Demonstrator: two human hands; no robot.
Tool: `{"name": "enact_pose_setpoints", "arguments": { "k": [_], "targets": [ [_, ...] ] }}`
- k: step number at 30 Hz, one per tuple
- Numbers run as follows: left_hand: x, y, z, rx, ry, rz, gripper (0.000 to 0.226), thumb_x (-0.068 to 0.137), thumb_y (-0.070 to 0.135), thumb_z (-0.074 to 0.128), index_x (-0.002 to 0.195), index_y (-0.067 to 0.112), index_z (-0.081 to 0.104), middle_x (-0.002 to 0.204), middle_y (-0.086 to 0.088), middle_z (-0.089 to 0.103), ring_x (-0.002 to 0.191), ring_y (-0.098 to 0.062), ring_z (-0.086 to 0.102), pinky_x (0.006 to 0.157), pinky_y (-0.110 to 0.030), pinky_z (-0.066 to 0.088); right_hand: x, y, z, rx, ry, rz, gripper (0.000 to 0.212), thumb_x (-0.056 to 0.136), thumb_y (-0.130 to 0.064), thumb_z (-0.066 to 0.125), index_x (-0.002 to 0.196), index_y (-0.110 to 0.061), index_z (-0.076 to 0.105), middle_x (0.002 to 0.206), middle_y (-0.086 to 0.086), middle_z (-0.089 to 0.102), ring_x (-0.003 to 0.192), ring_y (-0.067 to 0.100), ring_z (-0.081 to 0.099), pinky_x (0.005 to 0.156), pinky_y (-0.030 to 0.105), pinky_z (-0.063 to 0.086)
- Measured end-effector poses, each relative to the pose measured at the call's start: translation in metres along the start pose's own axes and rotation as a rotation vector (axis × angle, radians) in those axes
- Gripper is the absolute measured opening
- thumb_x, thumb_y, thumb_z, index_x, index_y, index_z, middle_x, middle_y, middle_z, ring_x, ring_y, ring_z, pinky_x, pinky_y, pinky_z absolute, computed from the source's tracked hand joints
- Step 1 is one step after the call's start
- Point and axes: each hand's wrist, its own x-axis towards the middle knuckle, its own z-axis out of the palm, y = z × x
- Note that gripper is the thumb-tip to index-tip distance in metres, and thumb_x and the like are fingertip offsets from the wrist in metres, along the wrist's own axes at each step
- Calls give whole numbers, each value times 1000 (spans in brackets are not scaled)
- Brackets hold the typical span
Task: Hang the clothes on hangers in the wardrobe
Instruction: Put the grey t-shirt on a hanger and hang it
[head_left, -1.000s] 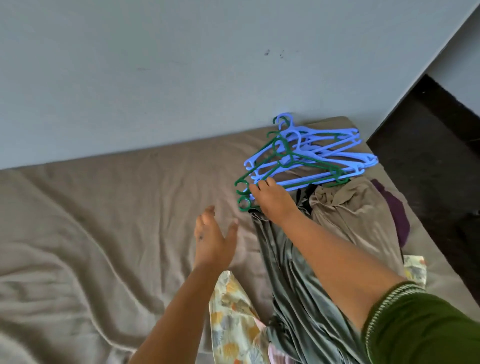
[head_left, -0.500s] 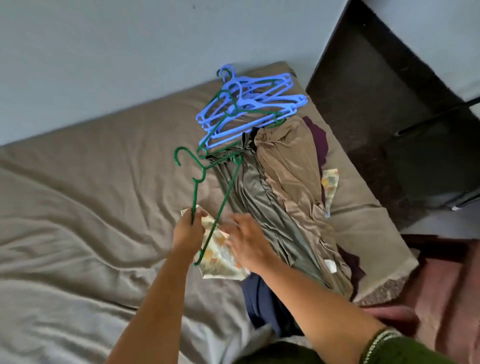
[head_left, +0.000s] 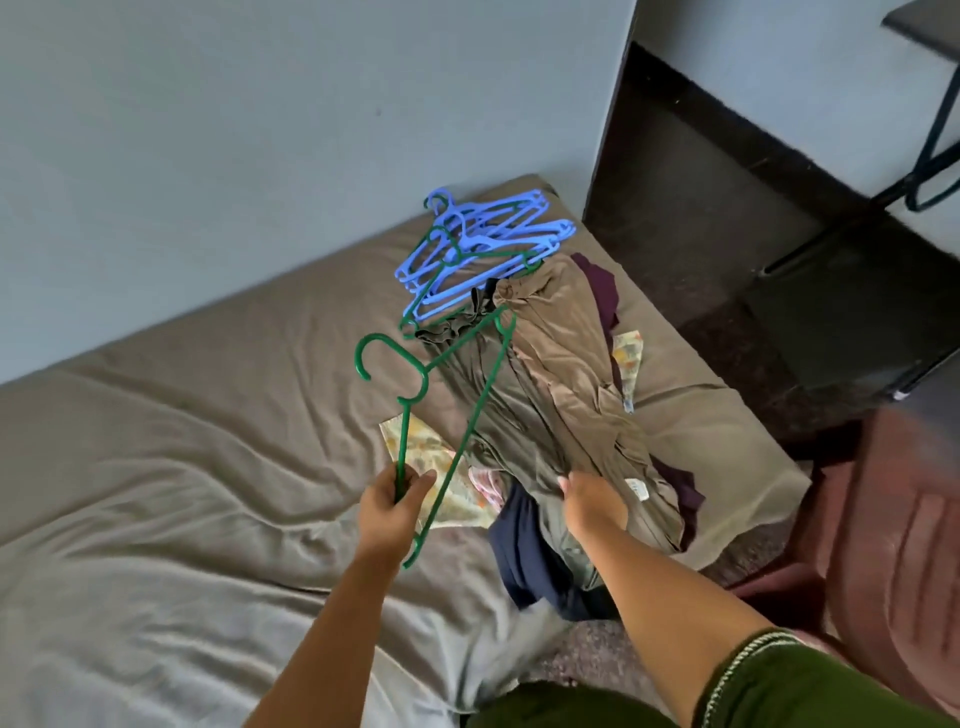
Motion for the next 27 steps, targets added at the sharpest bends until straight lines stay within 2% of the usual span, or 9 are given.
{"name": "enact_pose_setpoints", "arguments": {
  "k": [3,5,8,12,13,16,18,23,27],
  "targets": [
    [-32,16,-15,31,31,50,40,84,21,74,64,13,40,54,1,31,51,-15,31,53,-31,29,-32,-5,-42,-186,84,-139,25,102,-19,39,115,-19,61,111,6,66,110,30,54,84,38,40],
    [-59,28,-18,22,82,82,45,81,24,75,62,15,35,55,0,29,51,-13,29,53,-30,28,-55,-15,-76,-133,178,-257,27,103,-22,37,109,-13,61,101,8,67,103,30,57,80,36,39],
    [-100,53,-14,-1,207,101,52,82,14,75,62,17,28,56,-3,29,51,-14,28,53,-27,31,-102,-50,-137,392,66,-289,53,105,-39,24,114,0,58,110,18,62,103,33,58,83,36,43],
    [-139,95,-14,-11,337,215,56,68,30,87,64,17,33,55,3,43,52,-16,38,58,-32,40,-151,-107,-214,1051,-317,-319,63,84,-41,69,137,-16,47,137,4,53,124,26,51,98,41,42],
    [-146,107,-18,1,367,250,57,62,38,90,66,15,38,58,5,50,54,-15,43,59,-33,43,-161,-120,-230,1105,-378,-353,63,79,-29,75,133,-15,47,133,6,55,118,26,55,91,43,48],
    [-163,138,-33,170,444,337,65,46,63,87,82,20,54,75,6,60,66,-15,55,65,-32,48,-212,-153,-282,1254,-495,-538,12,87,6,55,93,-5,54,91,16,59,82,25,62,59,36,58],
    [-171,154,-50,283,507,356,74,44,70,83,90,21,51,83,8,59,77,-17,56,72,-35,48,-246,-172,-314,1374,-580,-652,19,91,9,47,79,-5,50,70,13,57,65,22,63,48,31,57],
    [-175,190,-101,139,657,370,66,56,51,89,90,13,46,79,11,54,74,-13,52,71,-31,44,-308,-210,-362,1575,-737,-820,22,94,7,42,75,4,53,59,16,64,49,17,66,46,23,54],
    [-164,211,-157,74,641,430,37,82,13,74,75,18,38,68,6,46,63,-16,43,63,-29,38,-314,-248,-377,1731,-643,-850,25,90,13,42,69,-1,50,61,13,53,57,19,60,51,26,56]
  ]
}}
